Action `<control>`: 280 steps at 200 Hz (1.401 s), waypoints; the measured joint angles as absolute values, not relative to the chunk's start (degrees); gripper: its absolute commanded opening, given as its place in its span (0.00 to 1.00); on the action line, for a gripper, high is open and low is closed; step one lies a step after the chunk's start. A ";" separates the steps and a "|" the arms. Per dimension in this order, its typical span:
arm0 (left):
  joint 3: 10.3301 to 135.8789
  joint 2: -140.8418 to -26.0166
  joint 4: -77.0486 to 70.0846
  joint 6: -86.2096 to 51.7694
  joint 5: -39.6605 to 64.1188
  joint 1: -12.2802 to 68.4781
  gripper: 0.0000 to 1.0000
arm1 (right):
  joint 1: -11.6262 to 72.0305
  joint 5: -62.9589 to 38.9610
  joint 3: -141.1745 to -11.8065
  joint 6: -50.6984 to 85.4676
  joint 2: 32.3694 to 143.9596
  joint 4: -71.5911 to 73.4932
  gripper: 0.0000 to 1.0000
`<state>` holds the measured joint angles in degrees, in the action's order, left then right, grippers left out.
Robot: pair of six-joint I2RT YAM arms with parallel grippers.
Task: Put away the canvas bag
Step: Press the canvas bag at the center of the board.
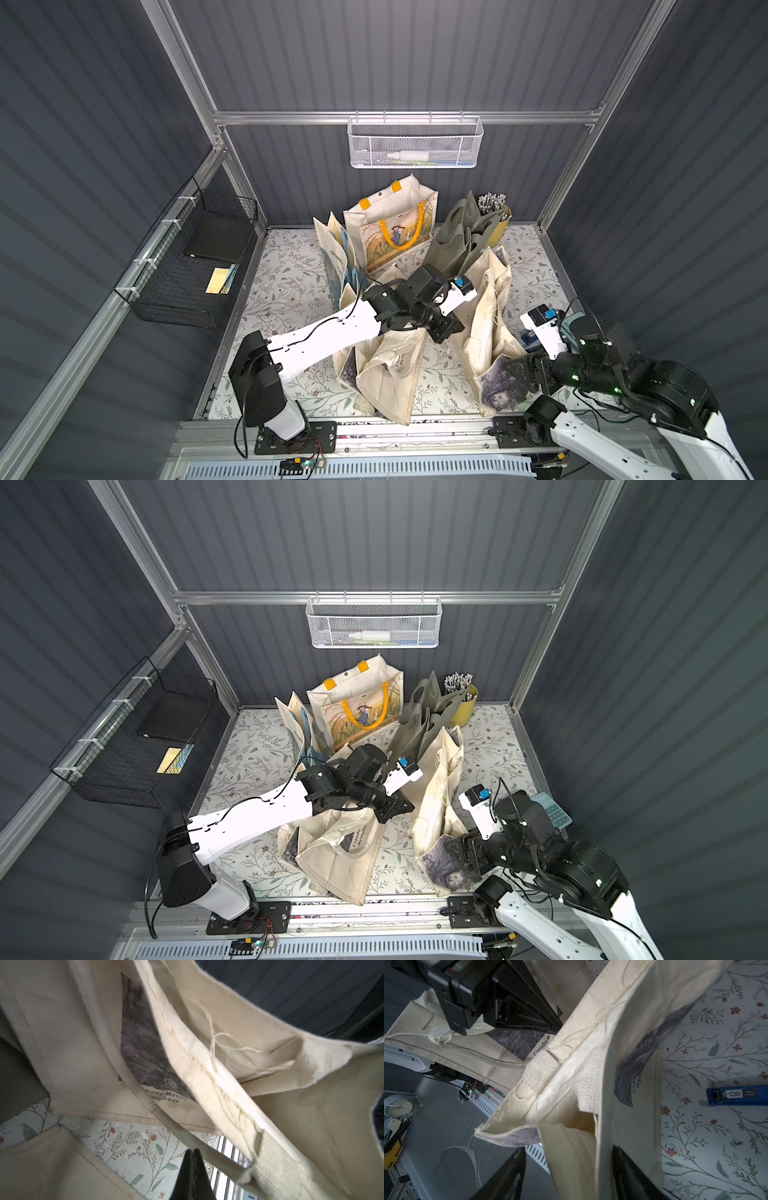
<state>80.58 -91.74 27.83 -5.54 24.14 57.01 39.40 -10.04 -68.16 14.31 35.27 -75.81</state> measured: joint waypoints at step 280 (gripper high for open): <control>81.87 -96.79 12.51 7.38 22.68 68.05 0.17 | 45.10 9.72 -49.78 49.25 27.44 -48.36 0.00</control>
